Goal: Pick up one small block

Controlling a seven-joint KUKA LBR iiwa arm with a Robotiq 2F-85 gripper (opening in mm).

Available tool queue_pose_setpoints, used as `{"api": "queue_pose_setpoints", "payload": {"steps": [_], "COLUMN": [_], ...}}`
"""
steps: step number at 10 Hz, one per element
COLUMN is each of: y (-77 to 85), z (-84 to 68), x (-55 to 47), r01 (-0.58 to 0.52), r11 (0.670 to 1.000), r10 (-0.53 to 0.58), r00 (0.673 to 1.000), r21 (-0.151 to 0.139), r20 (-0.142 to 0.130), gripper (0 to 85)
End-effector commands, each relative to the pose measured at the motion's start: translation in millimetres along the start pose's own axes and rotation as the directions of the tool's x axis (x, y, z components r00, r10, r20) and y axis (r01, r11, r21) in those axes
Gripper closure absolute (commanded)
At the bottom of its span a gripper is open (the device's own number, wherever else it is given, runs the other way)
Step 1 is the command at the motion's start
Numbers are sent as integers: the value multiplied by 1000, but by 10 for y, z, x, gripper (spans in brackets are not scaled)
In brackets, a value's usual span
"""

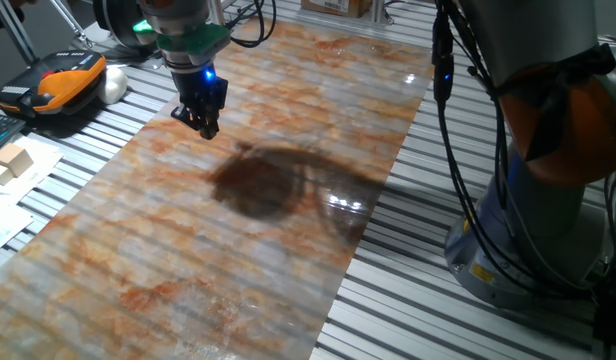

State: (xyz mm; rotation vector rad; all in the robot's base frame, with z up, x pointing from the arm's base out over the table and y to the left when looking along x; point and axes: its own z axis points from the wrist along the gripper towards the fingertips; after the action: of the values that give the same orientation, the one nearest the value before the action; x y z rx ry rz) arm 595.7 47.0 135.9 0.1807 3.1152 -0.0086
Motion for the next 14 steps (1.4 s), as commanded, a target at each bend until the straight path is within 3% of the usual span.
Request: {"api": "queue_pose_setpoints", "payload": {"steps": [1,3,4,12,14], "y": [0,1,2,4,-5], "z": [1,4,5,17,18], "x": [-1,-3,-4,-8,-11], "r01": [-3,-6,-6,-6,1], "r11": [1000,1000,1000,1000,1000], "r10": [3,6,6,6,-1], "r00": [1000,1000,1000,1000,1000], "r21": [0,2,2,5,0], "r20": [4,10,10,11,7], "gripper": [680,680,510,510,850]}}
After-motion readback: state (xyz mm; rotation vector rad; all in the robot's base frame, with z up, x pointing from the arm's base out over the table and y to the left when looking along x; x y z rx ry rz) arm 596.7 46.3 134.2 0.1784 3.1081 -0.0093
